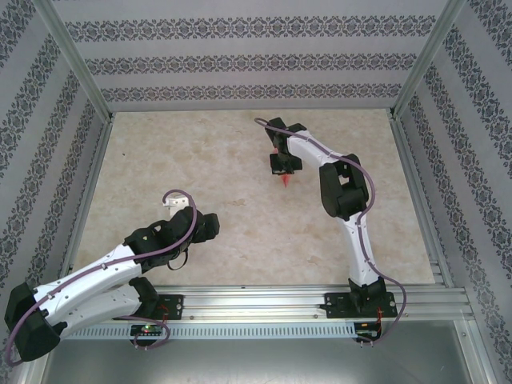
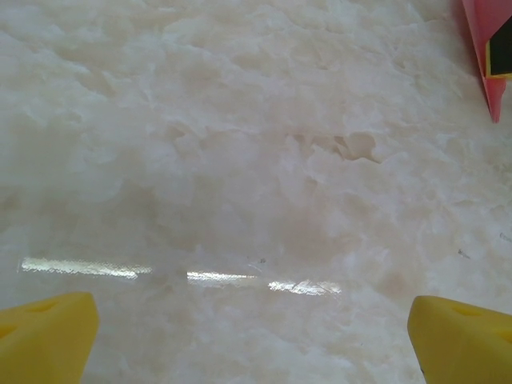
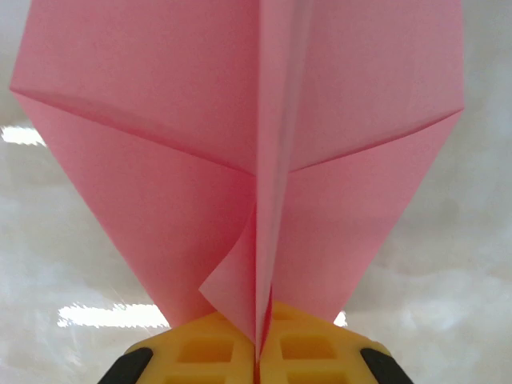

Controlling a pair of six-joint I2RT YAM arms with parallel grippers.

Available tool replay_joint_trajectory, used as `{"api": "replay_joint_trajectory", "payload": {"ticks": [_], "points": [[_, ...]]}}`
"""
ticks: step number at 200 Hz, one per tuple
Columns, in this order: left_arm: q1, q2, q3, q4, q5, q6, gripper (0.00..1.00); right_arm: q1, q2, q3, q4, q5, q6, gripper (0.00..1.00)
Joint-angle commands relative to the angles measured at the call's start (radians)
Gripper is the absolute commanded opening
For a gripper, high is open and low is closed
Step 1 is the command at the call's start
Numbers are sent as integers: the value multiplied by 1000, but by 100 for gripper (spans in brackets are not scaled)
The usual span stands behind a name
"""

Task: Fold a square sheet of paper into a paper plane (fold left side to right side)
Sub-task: Place the paper plane at the top-center of the table, then reset both arms

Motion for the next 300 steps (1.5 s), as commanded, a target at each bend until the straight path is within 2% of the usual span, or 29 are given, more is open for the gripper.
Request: {"api": "replay_joint_trajectory", "payload": {"ticks": [1, 108, 141, 190, 227, 248, 274, 300], "points": [[8, 4, 10, -24, -24, 16, 100, 22, -63, -79, -1, 4, 36, 10], [8, 7, 5, -19, -16, 15, 100, 27, -64, -39, -46, 39, 12, 17], [8, 12, 21, -47, -30, 15, 100, 36, -103, -32, -68, 49, 6, 24], [8, 13, 59, -83, -52, 30, 100, 57, -203, -37, -117, 62, -7, 35], [15, 4, 87, -83, -107, 31, 100, 75, -399, -129, -129, 147, -23, 41], [71, -5, 99, -80, -141, 57, 100, 63, -586, -291, -33, 173, -39, 51], [243, -19, 92, -30, -94, 132, 100, 23, -817, -529, 142, 185, -87, 59], [405, -19, 70, 63, -46, 212, 100, -74, -983, -762, 306, 152, -116, 65]]}}
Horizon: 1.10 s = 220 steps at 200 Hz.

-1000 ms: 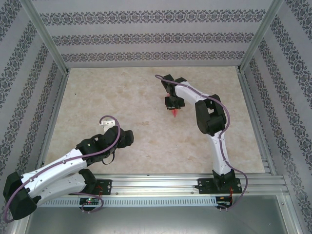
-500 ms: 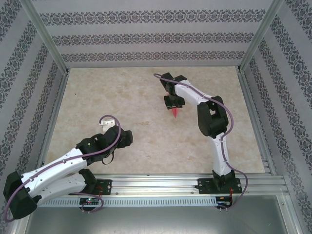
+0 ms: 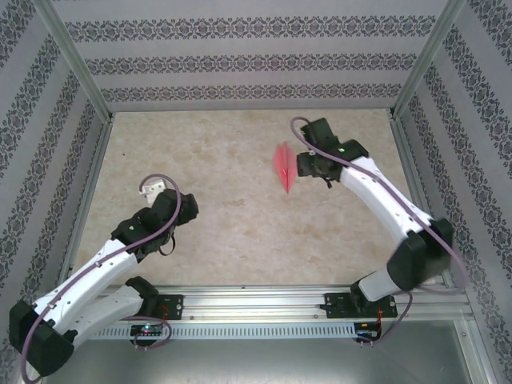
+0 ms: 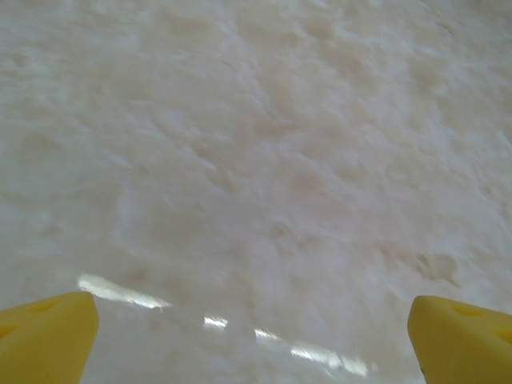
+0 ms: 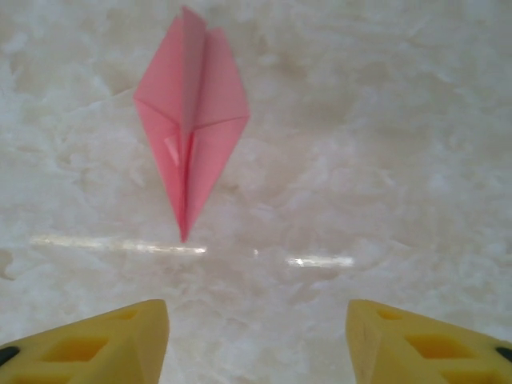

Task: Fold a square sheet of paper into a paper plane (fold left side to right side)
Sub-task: Reset both arms

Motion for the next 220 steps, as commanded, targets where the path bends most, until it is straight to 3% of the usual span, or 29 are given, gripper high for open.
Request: {"api": "replay_joint_trajectory", "payload": {"ticks": [1, 33, 61, 86, 104, 113, 152, 196, 207, 220], "points": [[114, -13, -6, 98, 28, 114, 100, -79, -96, -176, 200, 6, -45, 65], [229, 5, -17, 153, 11, 162, 100, -207, -253, -378, 393, -55, -27, 79], [243, 33, -54, 245, -99, 248, 100, -251, -324, -493, 534, 11, -26, 97], [243, 22, -153, 419, -240, 333, 100, -266, -327, -634, 737, 117, -87, 98], [245, 27, -231, 581, -289, 451, 100, -291, -292, -736, 917, 149, -101, 98], [257, 32, -226, 583, -299, 468, 100, -306, -271, -743, 952, 160, -124, 98], [290, 75, -289, 790, -189, 667, 100, -315, -189, -866, 1297, 175, -254, 98], [369, 278, -373, 1128, -6, 669, 100, -341, -64, -970, 1725, 59, -322, 98], [386, 329, -333, 1119, 41, 696, 100, -363, 10, -996, 1873, 37, -300, 98], [393, 387, -323, 1195, 109, 738, 100, -398, 37, -1046, 1924, -12, -274, 98]]}}
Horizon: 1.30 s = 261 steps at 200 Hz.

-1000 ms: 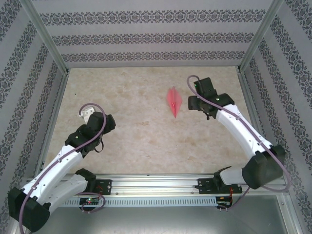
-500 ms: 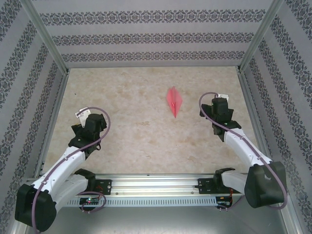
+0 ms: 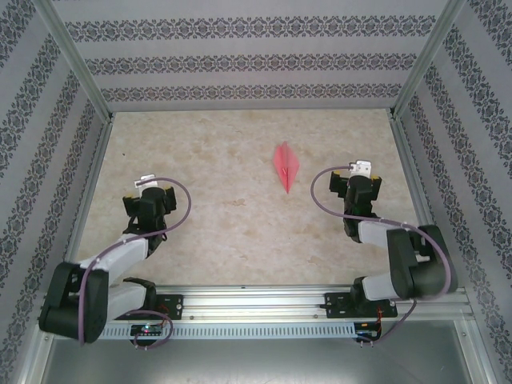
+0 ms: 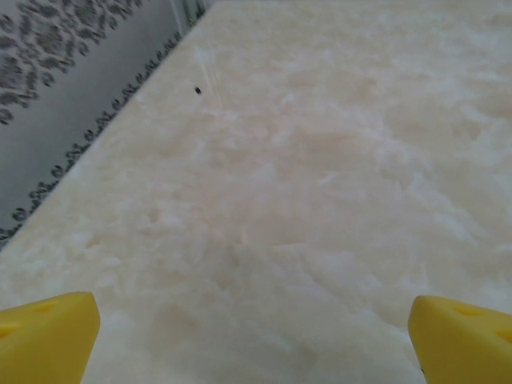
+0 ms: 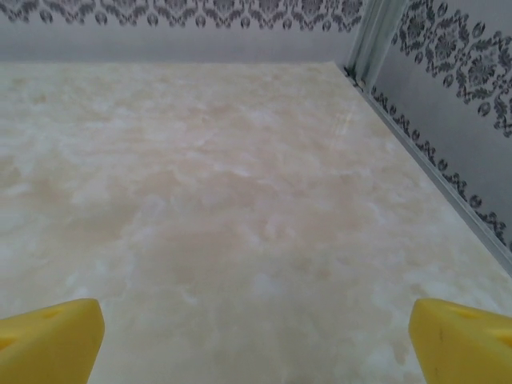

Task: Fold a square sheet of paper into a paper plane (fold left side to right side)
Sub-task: Reset both arms

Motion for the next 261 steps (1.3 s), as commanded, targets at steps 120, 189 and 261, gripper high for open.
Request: {"api": "replay_joint_trajectory", "payload": {"ticks": [120, 189, 261], "points": [[105, 380, 64, 547, 413, 177, 100, -107, 66, -11, 214, -177, 48, 98], [105, 384, 65, 549, 410, 179, 100, -74, 67, 3, 193, -152, 14, 98], [106, 383, 65, 551, 411, 179, 100, -79, 68, 4, 189, -160, 15, 98]]}}
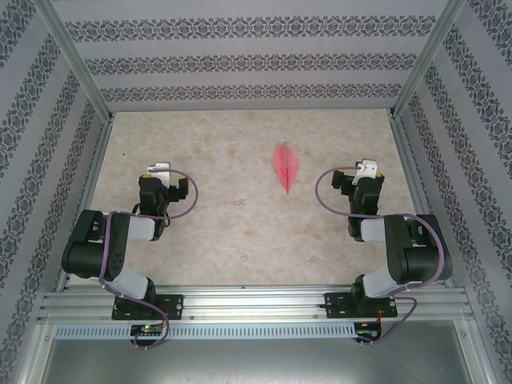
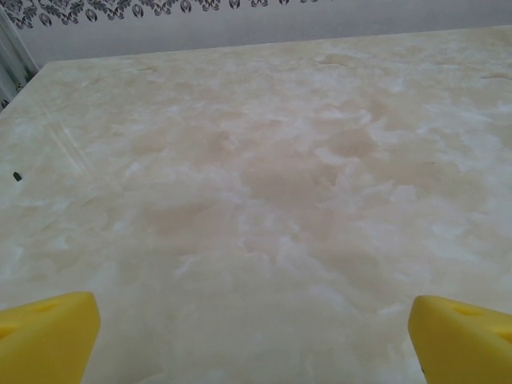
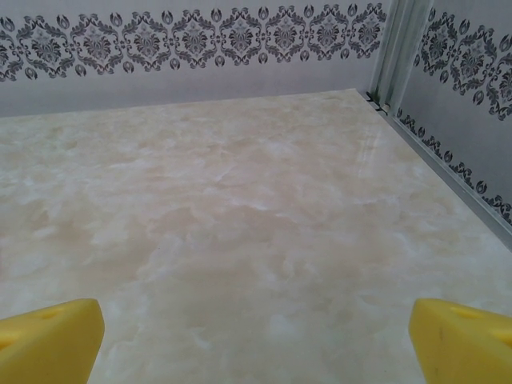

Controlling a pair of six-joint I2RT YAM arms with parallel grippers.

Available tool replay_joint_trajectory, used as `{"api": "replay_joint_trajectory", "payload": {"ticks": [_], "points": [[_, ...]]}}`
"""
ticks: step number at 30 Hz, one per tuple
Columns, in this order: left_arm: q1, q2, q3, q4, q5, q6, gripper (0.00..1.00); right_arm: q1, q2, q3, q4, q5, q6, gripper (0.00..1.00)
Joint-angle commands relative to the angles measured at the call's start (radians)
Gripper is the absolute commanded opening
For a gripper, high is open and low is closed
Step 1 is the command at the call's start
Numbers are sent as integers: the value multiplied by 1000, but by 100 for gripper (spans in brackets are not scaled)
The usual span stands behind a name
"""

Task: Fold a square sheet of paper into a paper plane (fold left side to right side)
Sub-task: Reset both arms

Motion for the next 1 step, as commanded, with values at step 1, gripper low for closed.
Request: {"api": "replay_joint_trajectory", "payload": {"ticks": [1], "points": [[9, 1, -2, 62, 13, 21, 100, -1, -11, 17, 11, -5, -13, 98]]}}
